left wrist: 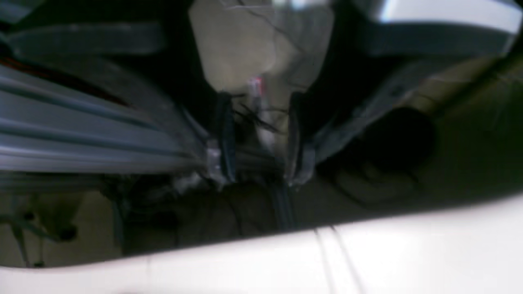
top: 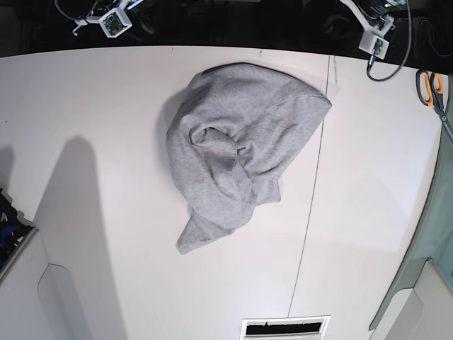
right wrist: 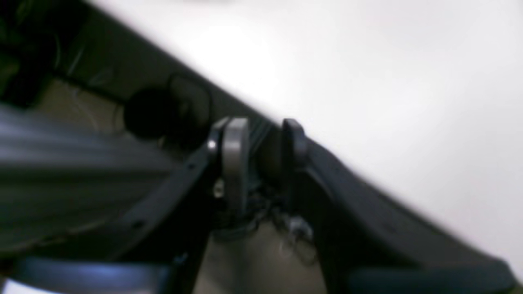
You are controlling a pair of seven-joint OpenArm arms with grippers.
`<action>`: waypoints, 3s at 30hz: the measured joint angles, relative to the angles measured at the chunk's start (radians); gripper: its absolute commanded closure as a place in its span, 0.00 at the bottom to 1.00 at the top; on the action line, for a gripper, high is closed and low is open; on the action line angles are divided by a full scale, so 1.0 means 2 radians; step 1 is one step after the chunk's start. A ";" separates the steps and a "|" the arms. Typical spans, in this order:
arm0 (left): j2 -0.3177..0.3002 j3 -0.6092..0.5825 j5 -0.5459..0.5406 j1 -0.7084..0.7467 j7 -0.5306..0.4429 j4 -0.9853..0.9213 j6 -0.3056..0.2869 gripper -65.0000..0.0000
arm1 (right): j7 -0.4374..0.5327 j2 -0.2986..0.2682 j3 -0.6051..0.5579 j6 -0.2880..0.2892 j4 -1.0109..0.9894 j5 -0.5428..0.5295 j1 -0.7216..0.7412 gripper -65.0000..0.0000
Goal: Layout the t-shirt on the table in an organized manner, then fold the t-shirt properly
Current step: 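Move both grippers down to the crumpled grey t-shirt and pinch its edges, then lift and pull the shirt apart with both grippers, spreading it out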
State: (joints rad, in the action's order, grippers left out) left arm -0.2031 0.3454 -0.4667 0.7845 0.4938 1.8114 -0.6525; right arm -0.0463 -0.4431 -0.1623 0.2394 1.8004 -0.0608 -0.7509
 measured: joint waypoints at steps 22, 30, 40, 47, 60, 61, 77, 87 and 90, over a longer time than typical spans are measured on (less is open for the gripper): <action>-0.080 -0.081 -0.015 -0.225 0.009 -0.097 0.051 0.39 | -0.056 0.146 0.097 0.035 -0.232 -0.104 0.388 0.50; -0.079 -0.096 -0.011 -0.265 0.011 -0.154 0.052 0.39 | -0.054 0.208 0.096 0.089 -0.364 -0.101 0.449 0.50; -0.071 -0.149 -0.030 -0.264 0.011 -0.155 0.042 0.39 | -0.038 0.247 0.084 0.094 -0.416 -0.060 0.466 0.50; -0.068 -0.150 0.000 -0.264 0.011 -0.155 0.041 0.93 | -0.030 0.250 0.034 0.094 -0.421 -0.032 0.467 0.86; -0.080 -0.105 0.018 -0.267 0.011 -0.155 0.092 1.00 | -0.003 0.250 0.070 0.139 -0.328 0.025 0.465 1.00; -0.081 -0.096 0.016 -0.270 0.017 -0.155 0.091 1.00 | -0.009 0.250 0.079 0.152 -0.308 0.025 0.465 1.00; -0.120 -0.071 -0.142 -0.283 0.089 -0.154 -0.027 1.00 | -0.164 0.129 0.220 0.164 -0.127 -0.120 0.434 1.00; -0.120 -0.075 -0.325 -0.268 0.212 -0.154 -0.020 0.94 | -0.170 0.123 0.277 0.158 -0.128 -0.146 0.315 1.00; -0.116 -0.079 -0.351 -0.268 0.249 -0.154 -0.020 0.83 | -0.169 0.122 0.280 0.144 -0.128 -0.145 0.292 1.00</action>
State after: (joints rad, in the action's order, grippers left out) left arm -0.4347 0.1883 -1.1687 0.2485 0.9924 1.5032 -0.6918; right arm -0.3843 -0.1989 0.3973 0.5278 1.5444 -0.3515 -0.1673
